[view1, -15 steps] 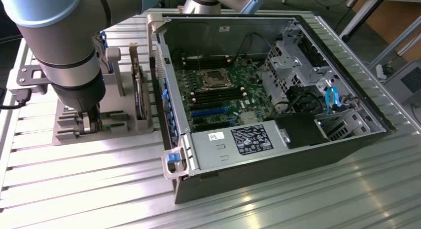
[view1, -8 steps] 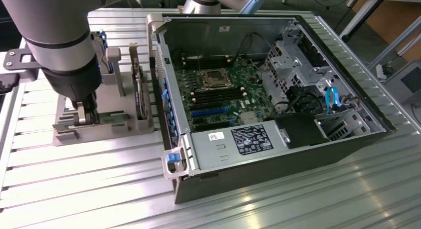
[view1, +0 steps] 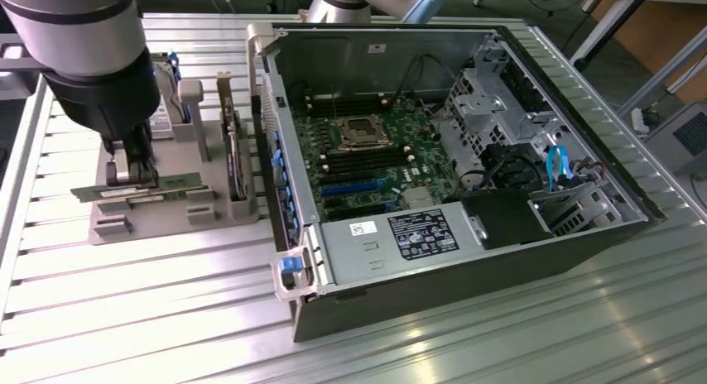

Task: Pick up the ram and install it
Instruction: 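Pick up the ram and move it above insertion slot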

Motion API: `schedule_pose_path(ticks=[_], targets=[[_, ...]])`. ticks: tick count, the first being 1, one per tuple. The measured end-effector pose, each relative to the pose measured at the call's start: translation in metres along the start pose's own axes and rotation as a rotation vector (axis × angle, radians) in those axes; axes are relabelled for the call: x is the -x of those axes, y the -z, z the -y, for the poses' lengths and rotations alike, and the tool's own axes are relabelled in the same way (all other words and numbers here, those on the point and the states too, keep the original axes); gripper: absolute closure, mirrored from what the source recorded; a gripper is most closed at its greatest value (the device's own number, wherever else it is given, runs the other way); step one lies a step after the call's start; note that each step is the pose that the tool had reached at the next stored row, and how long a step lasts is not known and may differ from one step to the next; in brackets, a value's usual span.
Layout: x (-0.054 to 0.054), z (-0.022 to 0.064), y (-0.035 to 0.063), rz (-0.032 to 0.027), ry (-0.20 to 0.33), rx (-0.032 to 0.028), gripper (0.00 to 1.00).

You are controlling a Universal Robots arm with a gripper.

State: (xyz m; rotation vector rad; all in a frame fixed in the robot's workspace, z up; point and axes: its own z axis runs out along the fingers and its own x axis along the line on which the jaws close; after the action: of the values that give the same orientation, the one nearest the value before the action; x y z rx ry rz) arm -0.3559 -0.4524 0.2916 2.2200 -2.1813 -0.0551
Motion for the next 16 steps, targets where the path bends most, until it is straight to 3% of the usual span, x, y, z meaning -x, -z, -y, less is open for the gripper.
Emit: schedule_pose_path(ticks=[4, 9, 15, 16], targets=[[0.0, -0.0012, 0.0265, -0.0002, 0.0, 0.0, 0.88], [0.0, -0.0024, 0.0514, -0.0002, 0.0, 0.0001, 0.88], [0.0, -0.0041, 0.0933, -0.0013, 0.0, 0.0002, 0.88], [0.0, -0.0007, 0.0932, -0.0012, 0.0, 0.0014, 0.88]])
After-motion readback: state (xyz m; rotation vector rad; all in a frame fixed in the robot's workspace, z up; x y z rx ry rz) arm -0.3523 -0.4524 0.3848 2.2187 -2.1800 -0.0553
